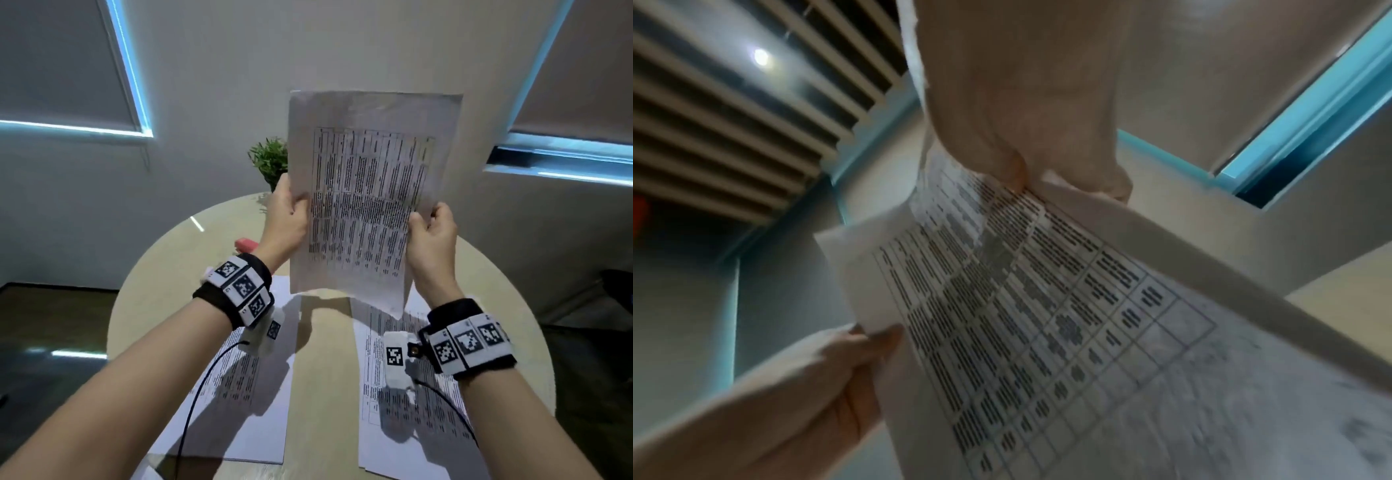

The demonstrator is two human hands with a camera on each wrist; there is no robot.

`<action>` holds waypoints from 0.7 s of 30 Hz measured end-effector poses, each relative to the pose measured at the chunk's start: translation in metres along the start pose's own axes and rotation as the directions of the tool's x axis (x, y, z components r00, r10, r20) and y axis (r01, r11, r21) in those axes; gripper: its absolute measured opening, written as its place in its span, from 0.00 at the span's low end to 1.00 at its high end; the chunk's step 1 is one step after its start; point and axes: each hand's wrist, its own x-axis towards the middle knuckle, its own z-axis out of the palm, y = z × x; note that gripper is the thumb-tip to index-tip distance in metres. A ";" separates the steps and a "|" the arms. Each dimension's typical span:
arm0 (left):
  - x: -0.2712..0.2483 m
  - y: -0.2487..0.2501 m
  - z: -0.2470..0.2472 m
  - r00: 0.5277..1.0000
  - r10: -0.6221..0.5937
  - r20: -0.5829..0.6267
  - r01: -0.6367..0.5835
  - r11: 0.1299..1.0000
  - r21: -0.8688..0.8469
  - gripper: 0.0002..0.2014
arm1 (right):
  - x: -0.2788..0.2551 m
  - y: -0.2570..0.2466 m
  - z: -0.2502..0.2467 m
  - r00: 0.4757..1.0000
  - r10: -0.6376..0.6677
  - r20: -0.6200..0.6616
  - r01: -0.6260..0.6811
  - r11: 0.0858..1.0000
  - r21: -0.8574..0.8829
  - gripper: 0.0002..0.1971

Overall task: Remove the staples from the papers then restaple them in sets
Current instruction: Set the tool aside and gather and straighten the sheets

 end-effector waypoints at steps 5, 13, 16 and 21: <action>-0.021 -0.039 0.015 1.000 -0.023 -0.007 0.024 0.992 0.120 0.12 | -0.018 0.024 -0.001 0.998 0.053 0.046 -0.051 0.998 -0.046 0.06; -0.009 -0.015 0.013 1.000 0.000 -0.001 0.000 0.968 0.251 0.06 | -0.013 0.015 0.001 0.993 0.109 0.048 -0.105 0.991 -0.077 0.17; 0.010 0.004 -0.022 0.995 -0.099 0.017 0.091 0.958 0.272 0.09 | -0.006 0.007 0.010 0.989 0.133 0.066 -0.130 0.990 -0.051 0.13; 0.009 0.011 -0.097 0.898 -0.423 0.122 0.343 0.846 0.409 0.07 | -0.028 0.019 0.041 0.926 0.300 0.230 -0.293 0.954 -0.065 0.11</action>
